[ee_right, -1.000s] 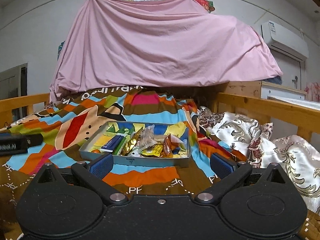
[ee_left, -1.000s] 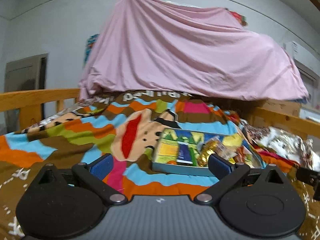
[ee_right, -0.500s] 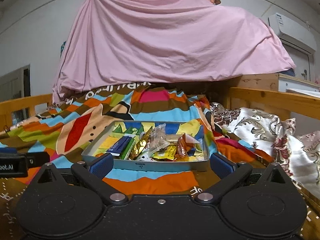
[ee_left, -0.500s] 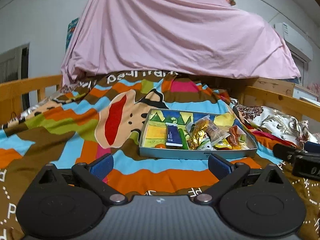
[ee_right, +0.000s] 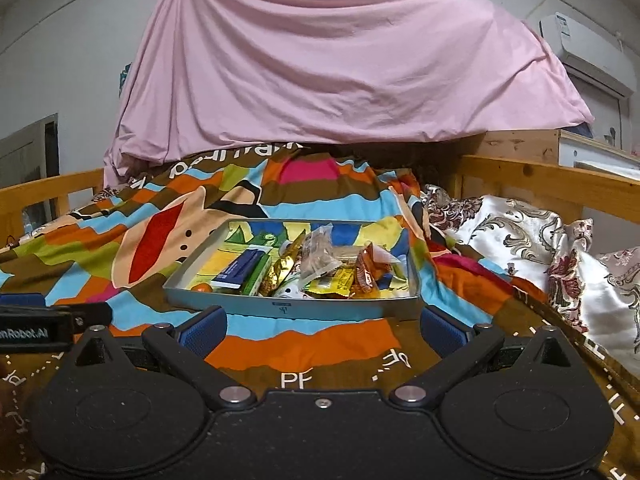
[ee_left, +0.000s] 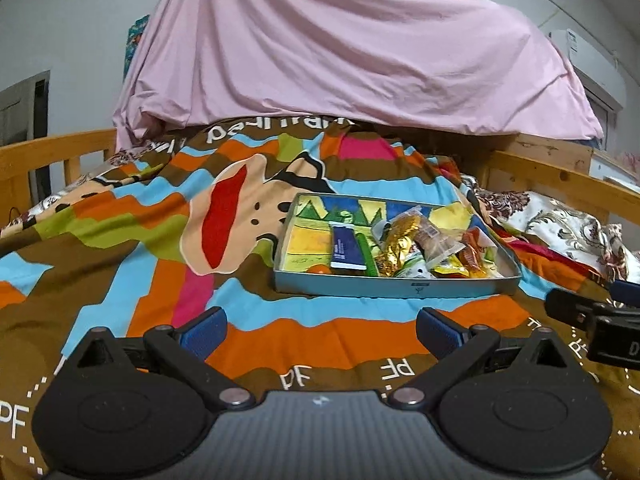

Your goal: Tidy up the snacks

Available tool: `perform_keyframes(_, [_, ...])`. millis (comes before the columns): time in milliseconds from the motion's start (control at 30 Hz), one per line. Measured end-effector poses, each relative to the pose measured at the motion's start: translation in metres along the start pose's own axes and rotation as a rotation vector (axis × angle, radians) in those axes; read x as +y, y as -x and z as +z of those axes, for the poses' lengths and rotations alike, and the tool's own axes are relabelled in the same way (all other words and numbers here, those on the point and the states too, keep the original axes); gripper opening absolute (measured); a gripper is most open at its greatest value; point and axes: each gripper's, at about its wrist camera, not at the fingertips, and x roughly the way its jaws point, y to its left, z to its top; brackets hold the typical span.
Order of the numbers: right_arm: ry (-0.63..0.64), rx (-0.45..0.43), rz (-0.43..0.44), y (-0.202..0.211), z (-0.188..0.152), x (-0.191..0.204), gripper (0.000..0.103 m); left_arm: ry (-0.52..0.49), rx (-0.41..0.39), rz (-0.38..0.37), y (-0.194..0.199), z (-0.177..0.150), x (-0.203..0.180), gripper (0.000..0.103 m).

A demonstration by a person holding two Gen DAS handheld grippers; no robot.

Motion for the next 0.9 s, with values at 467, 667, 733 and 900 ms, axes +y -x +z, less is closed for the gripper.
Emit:
perform_keyframes(467, [0.010, 0.005, 0.000, 0.0012, -0.0013, -0.0009, 0.102, 0.007, -0.003, 0.001, 0.0060, -0.0001, 0.0064, 0.103])
perform_keyframes(667, [0.016, 0.009, 0.001, 0.0014, -0.0014, 0.0010, 0.102, -0.001, -0.009, 0.001, 0.0079, -0.0003, 0.0058, 0.103])
perform_keyframes(733, [0.017, 0.012, 0.003, 0.0010, -0.0017, 0.0015, 0.102, -0.005, -0.013, 0.002, 0.0079, -0.0004, 0.0056, 0.103])
perform_keyframes(900, [0.017, 0.017, 0.010, -0.0002, -0.0014, 0.0015, 0.102, -0.018, -0.017, 0.002, 0.0082, -0.0007, 0.0036, 0.103])
